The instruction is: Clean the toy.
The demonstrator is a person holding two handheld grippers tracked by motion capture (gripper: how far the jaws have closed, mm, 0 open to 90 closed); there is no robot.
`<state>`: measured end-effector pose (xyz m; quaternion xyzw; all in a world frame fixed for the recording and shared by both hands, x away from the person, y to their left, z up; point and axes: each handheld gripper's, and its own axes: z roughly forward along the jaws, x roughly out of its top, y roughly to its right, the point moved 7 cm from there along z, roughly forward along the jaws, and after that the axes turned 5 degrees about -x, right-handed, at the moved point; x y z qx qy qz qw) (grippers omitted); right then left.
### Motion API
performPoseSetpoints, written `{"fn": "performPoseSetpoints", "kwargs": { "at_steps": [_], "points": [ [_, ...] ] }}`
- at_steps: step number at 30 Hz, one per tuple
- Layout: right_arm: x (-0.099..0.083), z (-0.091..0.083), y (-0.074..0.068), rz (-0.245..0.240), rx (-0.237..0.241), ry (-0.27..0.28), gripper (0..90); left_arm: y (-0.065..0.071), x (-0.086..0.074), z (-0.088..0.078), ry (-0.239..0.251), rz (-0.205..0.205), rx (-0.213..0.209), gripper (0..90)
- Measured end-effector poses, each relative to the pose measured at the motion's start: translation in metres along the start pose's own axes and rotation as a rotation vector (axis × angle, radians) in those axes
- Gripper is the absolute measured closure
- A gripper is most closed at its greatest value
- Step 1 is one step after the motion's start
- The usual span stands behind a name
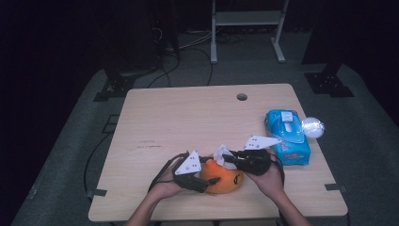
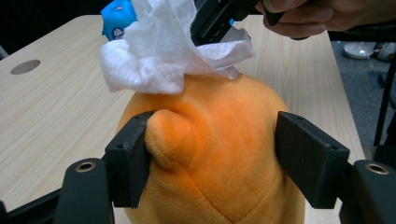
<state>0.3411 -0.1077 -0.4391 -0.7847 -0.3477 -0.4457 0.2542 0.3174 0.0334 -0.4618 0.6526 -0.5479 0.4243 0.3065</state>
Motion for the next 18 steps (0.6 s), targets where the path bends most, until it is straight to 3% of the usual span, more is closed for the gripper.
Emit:
{"fn": "performPoseSetpoints", "kwargs": {
  "at_steps": [3, 5, 12, 15, 18],
  "points": [
    [-0.008, 0.0, 0.014, 0.016, -0.044, -0.031, 78.3, -0.002, -0.002, -0.001, 0.0, -0.01, -0.001, 30.0],
    [-0.01, -0.001, 0.017, 0.051, -0.036, -0.029, 78.4, -0.001, -0.001, 0.0, 0.001, -0.005, -0.004, 29.8],
    [-0.001, 0.001, -0.001, -0.009, -0.015, -0.001, 78.3, 0.001, -0.001, 0.0, 0.001, 0.013, -0.009, 29.0],
    [-0.004, 0.001, 0.005, 0.012, -0.016, -0.007, 78.5, -0.002, -0.002, -0.001, -0.009, 0.001, 0.003, 29.4],
    [-0.012, 0.001, 0.017, 0.023, -0.056, -0.033, 78.4, -0.01, -0.006, -0.004, -0.008, -0.043, 0.019, 29.4]
  ]
}}
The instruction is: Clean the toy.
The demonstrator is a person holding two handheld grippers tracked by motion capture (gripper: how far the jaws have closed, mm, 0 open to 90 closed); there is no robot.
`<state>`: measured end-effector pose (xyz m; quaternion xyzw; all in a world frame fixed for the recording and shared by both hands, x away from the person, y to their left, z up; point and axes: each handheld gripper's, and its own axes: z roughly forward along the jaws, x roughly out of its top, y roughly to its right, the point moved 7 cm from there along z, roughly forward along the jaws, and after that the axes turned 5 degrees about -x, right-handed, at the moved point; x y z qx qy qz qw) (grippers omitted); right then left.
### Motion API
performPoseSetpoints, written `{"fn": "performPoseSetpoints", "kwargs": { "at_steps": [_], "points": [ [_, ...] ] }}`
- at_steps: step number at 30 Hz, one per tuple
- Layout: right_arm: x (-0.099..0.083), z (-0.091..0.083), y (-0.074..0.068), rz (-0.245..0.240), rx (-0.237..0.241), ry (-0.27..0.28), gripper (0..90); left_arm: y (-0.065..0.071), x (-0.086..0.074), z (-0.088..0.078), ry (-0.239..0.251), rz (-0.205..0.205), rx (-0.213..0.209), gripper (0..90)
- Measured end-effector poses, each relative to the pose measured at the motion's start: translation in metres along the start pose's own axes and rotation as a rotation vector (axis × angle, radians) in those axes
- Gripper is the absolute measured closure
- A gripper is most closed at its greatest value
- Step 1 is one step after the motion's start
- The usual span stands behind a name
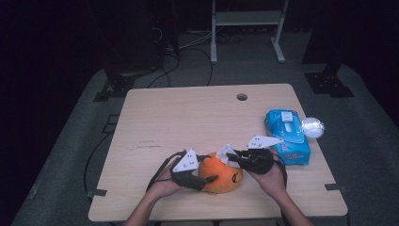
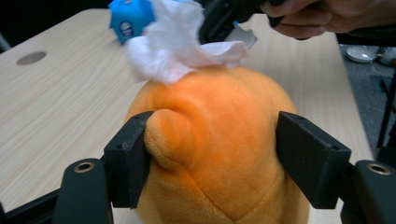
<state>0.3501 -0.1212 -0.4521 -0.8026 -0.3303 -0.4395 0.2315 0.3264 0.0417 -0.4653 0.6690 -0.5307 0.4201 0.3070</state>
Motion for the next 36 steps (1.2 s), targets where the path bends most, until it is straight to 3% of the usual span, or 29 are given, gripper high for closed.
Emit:
{"fn": "performPoseSetpoints", "kwargs": {
  "at_steps": [4, 8, 12, 14, 18, 24, 26, 28, 31, 33, 36],
  "points": [
    [-0.001, -0.002, 0.001, 0.01, -0.003, 0.0, 78.7, -0.008, -0.004, -0.001, 0.006, -0.039, 0.014, 29.6],
    [0.006, -0.002, -0.025, -0.048, 0.068, 0.017, 78.6, -0.015, -0.009, -0.002, 0.005, -0.07, 0.027, 29.6],
    [0.005, -0.002, -0.035, -0.086, 0.096, 0.024, 78.6, -0.022, -0.014, -0.004, 0.006, -0.112, 0.059, 29.5],
    [0.003, -0.003, -0.035, -0.091, 0.103, 0.022, 78.6, -0.027, -0.016, -0.004, 0.012, -0.152, 0.078, 29.1],
    [0.0, -0.001, -0.03, -0.081, 0.095, 0.01, 78.6, -0.028, -0.015, -0.004, 0.028, -0.159, 0.078, 28.3],
    [-0.003, 0.001, -0.018, -0.059, 0.039, 0.005, 78.4, -0.032, -0.007, -0.015, 0.111, -0.207, 0.037, 19.9],
    [-0.004, 0.0, -0.012, -0.045, 0.023, 0.01, 78.3, -0.032, -0.01, -0.014, 0.099, -0.214, 0.021, 21.9],
    [-0.005, 0.0, -0.003, -0.022, 0.001, 0.012, 78.2, -0.029, -0.012, -0.012, 0.101, -0.22, 0.002, 30.4],
    [-0.006, 0.0, 0.002, -0.009, -0.028, 0.012, 78.2, -0.03, -0.013, -0.01, 0.084, -0.23, 0.017, 35.3],
    [-0.004, -0.003, -0.003, -0.032, -0.032, 0.021, 78.3, -0.03, -0.015, -0.009, 0.06, -0.218, 0.042, 35.7],
    [0.001, -0.005, -0.022, -0.082, 0.048, 0.049, 78.2, -0.033, -0.017, -0.009, 0.056, -0.225, 0.055, 34.8]
  ]
}}
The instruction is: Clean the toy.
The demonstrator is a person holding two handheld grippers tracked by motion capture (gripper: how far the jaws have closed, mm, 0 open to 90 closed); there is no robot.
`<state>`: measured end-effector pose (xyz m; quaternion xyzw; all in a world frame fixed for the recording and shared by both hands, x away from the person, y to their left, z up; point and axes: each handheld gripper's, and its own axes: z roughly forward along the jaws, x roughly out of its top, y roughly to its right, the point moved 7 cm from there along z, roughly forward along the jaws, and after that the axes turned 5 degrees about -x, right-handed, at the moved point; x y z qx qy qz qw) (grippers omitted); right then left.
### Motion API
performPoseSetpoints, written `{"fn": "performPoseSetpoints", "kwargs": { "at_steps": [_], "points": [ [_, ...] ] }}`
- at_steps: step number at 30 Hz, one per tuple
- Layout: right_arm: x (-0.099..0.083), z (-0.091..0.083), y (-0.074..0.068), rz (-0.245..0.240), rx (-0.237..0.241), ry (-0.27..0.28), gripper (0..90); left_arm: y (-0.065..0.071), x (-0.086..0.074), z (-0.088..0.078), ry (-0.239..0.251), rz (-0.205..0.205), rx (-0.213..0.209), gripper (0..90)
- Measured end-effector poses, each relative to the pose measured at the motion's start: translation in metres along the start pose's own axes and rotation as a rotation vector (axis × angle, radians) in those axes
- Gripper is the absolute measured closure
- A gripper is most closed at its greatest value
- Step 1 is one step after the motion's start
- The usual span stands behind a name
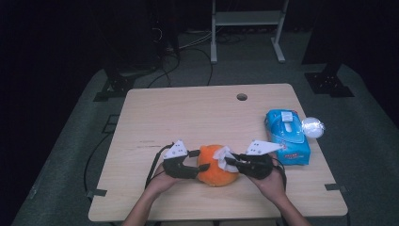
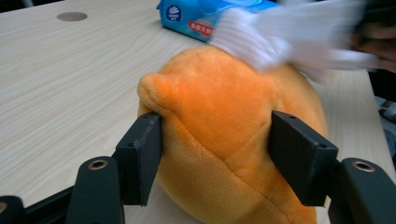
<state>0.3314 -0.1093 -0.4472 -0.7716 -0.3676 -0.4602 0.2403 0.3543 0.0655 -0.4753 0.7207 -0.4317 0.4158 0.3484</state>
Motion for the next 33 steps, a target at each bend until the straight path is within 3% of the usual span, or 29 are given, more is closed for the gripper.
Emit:
{"fn": "performPoseSetpoints", "kwargs": {
  "at_steps": [3, 4, 6, 11, 14, 17, 19, 20, 23, 25, 29, 32, 33],
  "points": [
    [0.0, 0.003, -0.011, -0.062, -0.004, -0.025, 78.3, 0.0, 0.001, -0.001, 0.0, 0.01, 0.006, 32.0],
    [0.0, 0.004, -0.01, -0.058, -0.006, -0.025, 78.3, 0.0, 0.002, -0.002, 0.013, 0.024, 0.004, 31.0],
    [-0.001, 0.004, -0.003, -0.035, -0.02, -0.029, 78.3, 0.003, 0.006, -0.003, 0.041, 0.014, -0.016, 30.8],
    [-0.004, 0.005, 0.011, -0.008, -0.044, -0.027, 78.2, 0.008, 0.006, -0.001, 0.027, 0.023, -0.059, 31.9],
    [-0.005, 0.006, 0.021, 0.011, -0.067, -0.025, 78.2, 0.012, 0.006, -0.002, 0.018, 0.05, -0.089, 30.6],
    [-0.006, 0.005, 0.027, 0.02, -0.067, -0.024, 78.1, 0.013, 0.01, -0.004, 0.02, 0.11, -0.04, 24.2],
    [-0.006, 0.005, 0.026, 0.013, -0.05, -0.026, 78.1, 0.013, 0.016, -0.005, 0.066, 0.164, 0.001, 23.7],
    [-0.005, 0.005, 0.024, 0.004, -0.04, -0.026, 78.2, 0.015, 0.018, -0.004, 0.071, 0.178, 0.002, 23.8],
    [-0.003, 0.005, 0.017, -0.014, -0.029, -0.022, 78.3, 0.017, 0.012, 0.002, 0.005, 0.203, 0.002, 24.5],
    [0.0, 0.003, 0.009, -0.038, -0.027, -0.012, 78.4, 0.014, 0.007, 0.004, -0.02, 0.18, 0.014, 26.5],
    [0.003, 0.0, -0.017, -0.095, 0.032, -0.011, 78.6, 0.004, 0.004, 0.002, -0.011, 0.101, 0.039, 27.9],
    [-0.002, 0.009, -0.023, -0.148, 0.015, -0.044, 78.6, -0.001, 0.001, 0.001, -0.008, 0.064, 0.04, 27.8],
    [-0.003, 0.01, -0.021, -0.134, 0.01, -0.05, 78.6, -0.001, 0.001, 0.001, -0.008, 0.063, 0.042, 27.8]
  ]
}}
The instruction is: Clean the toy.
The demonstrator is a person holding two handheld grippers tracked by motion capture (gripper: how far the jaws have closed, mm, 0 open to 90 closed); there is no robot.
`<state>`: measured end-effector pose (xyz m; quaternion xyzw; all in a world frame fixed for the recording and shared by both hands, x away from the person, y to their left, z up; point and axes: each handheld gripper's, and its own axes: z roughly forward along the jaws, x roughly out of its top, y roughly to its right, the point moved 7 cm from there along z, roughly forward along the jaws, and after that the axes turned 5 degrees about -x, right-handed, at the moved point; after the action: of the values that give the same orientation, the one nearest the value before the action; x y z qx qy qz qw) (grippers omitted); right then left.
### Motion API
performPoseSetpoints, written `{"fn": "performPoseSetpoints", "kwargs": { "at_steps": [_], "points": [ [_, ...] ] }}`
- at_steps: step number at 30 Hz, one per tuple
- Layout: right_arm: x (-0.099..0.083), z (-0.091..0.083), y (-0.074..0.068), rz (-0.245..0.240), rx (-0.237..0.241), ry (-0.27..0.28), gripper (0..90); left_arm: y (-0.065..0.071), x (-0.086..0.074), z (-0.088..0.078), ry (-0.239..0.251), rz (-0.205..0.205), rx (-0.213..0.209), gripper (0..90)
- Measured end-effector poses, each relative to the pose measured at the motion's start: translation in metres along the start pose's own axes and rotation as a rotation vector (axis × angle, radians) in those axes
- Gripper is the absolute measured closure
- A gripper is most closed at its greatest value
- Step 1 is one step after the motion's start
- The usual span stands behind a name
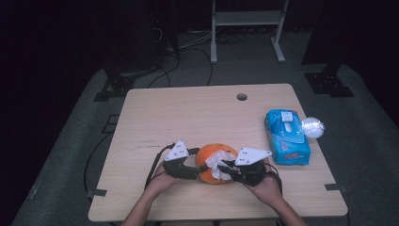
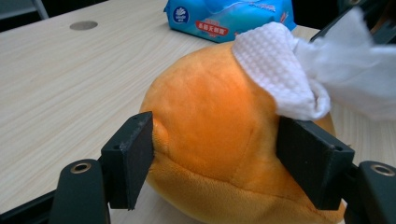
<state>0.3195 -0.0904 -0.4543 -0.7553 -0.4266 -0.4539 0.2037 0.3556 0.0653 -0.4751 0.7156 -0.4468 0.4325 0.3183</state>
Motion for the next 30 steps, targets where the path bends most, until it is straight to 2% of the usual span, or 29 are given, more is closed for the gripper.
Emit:
{"fn": "performPoseSetpoints", "kwargs": {
  "at_steps": [1, 3, 4, 6, 7, 10, 12, 14, 17, 20, 23, 26, 27, 30],
  "points": [
    [-0.001, 0.0, 0.003, 0.013, -0.002, 0.001, 78.6, 0.0, 0.001, -0.001, 0.008, 0.004, 0.003, 27.5],
    [-0.002, -0.002, 0.012, 0.052, -0.021, 0.004, 78.6, 0.005, 0.009, -0.004, 0.052, 0.066, -0.009, 26.1],
    [-0.002, -0.003, 0.015, 0.068, -0.028, 0.003, 78.5, 0.008, 0.012, -0.004, 0.057, 0.08, -0.023, 26.1],
    [-0.003, -0.005, 0.019, 0.082, -0.037, 0.005, 78.5, 0.011, 0.012, -0.001, 0.024, 0.11, -0.015, 26.8],
    [-0.004, -0.005, 0.019, 0.092, -0.028, 0.008, 78.4, 0.011, 0.01, 0.0, 0.013, 0.108, -0.014, 28.0],
    [-0.003, -0.003, 0.013, 0.062, -0.02, 0.004, 78.1, 0.006, 0.003, 0.002, 0.004, 0.079, -0.013, 28.9],
    [-0.004, -0.003, 0.016, 0.06, -0.025, -0.007, 78.0, 0.002, 0.001, 0.002, 0.002, 0.052, -0.007, 29.1],
    [-0.006, -0.005, 0.024, 0.083, -0.05, -0.01, 78.0, -0.001, -0.001, 0.001, 0.006, 0.035, 0.0, 29.1],
    [-0.016, -0.008, 0.046, 0.143, -0.097, -0.032, 78.0, -0.003, -0.003, 0.002, 0.022, 0.013, 0.003, 29.0],
    [-0.027, -0.008, 0.06, 0.22, -0.084, -0.068, 78.0, 0.001, 0.001, 0.001, 0.034, 0.048, -0.004, 27.7],
    [-0.028, -0.009, 0.06, 0.195, -0.105, -0.075, 78.0, 0.006, 0.008, -0.001, 0.054, 0.085, -0.012, 26.1],
    [-0.024, -0.012, 0.058, 0.19, -0.104, -0.052, 78.0, 0.006, 0.004, 0.003, 0.026, 0.082, -0.004, 27.7],
    [-0.021, -0.013, 0.055, 0.183, -0.094, -0.037, 78.0, 0.004, 0.003, 0.003, 0.029, 0.07, -0.006, 28.3],
    [-0.008, -0.015, 0.036, 0.141, -0.007, 0.016, 77.7, 0.0, 0.002, 0.003, 0.029, 0.042, 0.009, 30.4]
  ]
}}
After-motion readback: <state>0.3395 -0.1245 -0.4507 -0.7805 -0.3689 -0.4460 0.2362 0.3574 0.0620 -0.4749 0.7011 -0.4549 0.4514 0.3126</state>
